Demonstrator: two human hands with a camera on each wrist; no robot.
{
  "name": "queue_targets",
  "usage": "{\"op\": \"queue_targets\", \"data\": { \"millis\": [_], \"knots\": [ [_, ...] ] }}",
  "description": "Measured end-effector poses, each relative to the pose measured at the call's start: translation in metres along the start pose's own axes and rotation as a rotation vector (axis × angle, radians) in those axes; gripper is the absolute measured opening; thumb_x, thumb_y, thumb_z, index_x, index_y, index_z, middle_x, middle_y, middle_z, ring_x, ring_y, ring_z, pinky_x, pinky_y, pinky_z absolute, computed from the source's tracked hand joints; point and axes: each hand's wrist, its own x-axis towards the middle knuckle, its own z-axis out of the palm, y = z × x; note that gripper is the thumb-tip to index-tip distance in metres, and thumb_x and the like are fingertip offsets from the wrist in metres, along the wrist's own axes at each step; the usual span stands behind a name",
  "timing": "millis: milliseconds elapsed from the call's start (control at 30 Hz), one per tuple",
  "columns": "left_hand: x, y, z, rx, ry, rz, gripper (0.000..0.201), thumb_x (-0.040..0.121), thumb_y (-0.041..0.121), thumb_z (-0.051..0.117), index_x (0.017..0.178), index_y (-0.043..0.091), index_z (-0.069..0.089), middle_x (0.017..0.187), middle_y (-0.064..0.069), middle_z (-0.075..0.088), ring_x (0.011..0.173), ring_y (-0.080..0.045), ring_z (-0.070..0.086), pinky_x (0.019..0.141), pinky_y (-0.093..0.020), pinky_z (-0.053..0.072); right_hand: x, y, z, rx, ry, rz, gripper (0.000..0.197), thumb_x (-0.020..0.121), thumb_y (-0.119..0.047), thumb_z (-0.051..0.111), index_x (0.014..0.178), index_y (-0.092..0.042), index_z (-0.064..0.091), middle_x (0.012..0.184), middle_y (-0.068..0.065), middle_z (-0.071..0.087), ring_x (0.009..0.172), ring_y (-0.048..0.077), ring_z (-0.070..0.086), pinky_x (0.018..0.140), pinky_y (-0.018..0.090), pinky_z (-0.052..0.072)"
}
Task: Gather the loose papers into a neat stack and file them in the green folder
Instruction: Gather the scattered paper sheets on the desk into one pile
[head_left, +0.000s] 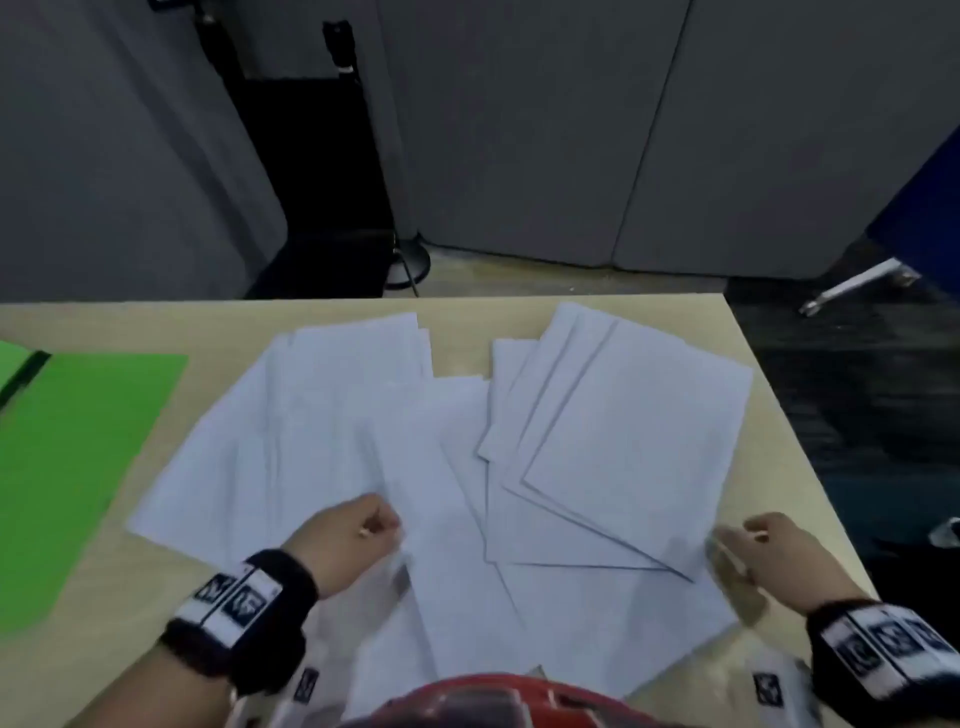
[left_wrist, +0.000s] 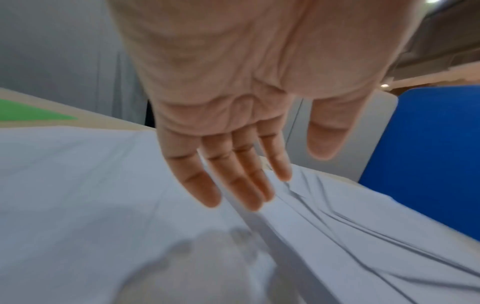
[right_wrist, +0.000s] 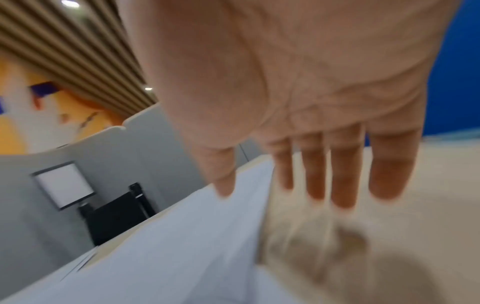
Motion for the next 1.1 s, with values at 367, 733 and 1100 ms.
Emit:
{"op": "queue_targets", "data": {
  "millis": [367,733,1100],
  "knots": [
    [0.089,0.013,0.011,-0.296,0.276,-0.456,0.077,0.078,0.042,0.061,0.14,0.012,0.029,0.138,-0.017,0.042,0.119,-0.04,0.05,0.095,-0.044,0.048,0.036,-0.063,0.04,0.013,0.384,0.069,0.092,0.073,-0.053,0.071,0.141,-0.007,0.029,0.143,0.022,0.038,0.129,0.04,0.036,0.103,0.049,0.034],
    [0.102,0.054,0.021,-0.335,0.183,-0.301,0.066,0.084,0.038,0.062,0.135,0.007,0.033,0.127,-0.012,0.056,0.101,-0.029,0.055,0.08,-0.03,0.041,0.028,-0.079,0.063,-0.305,0.063,-0.5,0.104,0.067,-0.052,0.073,0.149,-0.023,0.015,0.16,-0.002,0.017,0.149,0.019,0.009,0.12,0.05,0.007],
    [0.091,0.057,0.032,-0.285,0.054,-0.201,0.042,0.079,0.008,0.065,0.12,0.007,0.053,0.111,-0.011,0.065,0.102,-0.03,0.061,0.082,-0.029,0.046,-0.014,-0.098,0.079,0.217,-0.093,-0.515,0.083,0.073,-0.032,0.078,0.142,-0.021,0.033,0.139,-0.003,0.04,0.121,0.01,0.045,0.108,0.035,0.039]
  ]
}}
